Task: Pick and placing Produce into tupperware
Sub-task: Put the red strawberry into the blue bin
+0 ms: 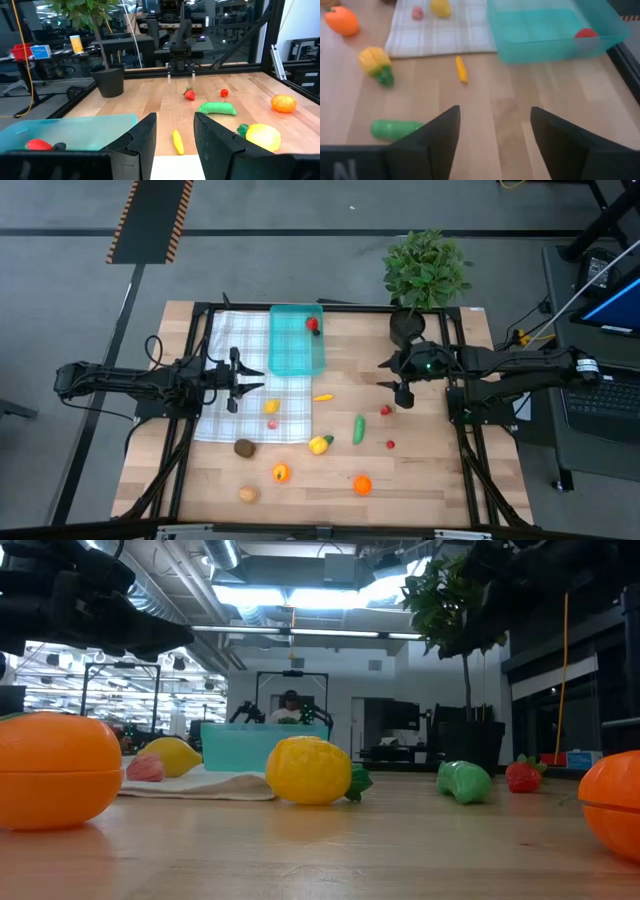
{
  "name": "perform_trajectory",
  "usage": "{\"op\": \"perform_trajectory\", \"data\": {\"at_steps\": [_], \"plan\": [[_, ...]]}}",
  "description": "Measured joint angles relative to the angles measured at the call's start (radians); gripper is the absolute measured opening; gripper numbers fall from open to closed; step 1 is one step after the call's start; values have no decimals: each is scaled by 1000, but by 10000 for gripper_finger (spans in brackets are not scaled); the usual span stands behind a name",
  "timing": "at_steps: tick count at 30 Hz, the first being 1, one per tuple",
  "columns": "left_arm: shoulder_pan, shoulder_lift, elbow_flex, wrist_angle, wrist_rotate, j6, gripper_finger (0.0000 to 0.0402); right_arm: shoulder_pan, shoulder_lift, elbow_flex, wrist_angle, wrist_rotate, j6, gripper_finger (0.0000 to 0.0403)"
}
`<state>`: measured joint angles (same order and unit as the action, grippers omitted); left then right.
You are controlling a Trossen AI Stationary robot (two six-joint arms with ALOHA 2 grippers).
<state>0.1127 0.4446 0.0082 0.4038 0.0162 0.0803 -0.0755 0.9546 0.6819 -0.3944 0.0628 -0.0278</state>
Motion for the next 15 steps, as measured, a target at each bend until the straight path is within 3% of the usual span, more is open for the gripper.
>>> {"op": "perform_trajectory", "data": {"at_steps": [15], "plan": [[0,0,0,0,-6,-51,124,142,109,0,-124,8,-56,268]]}}
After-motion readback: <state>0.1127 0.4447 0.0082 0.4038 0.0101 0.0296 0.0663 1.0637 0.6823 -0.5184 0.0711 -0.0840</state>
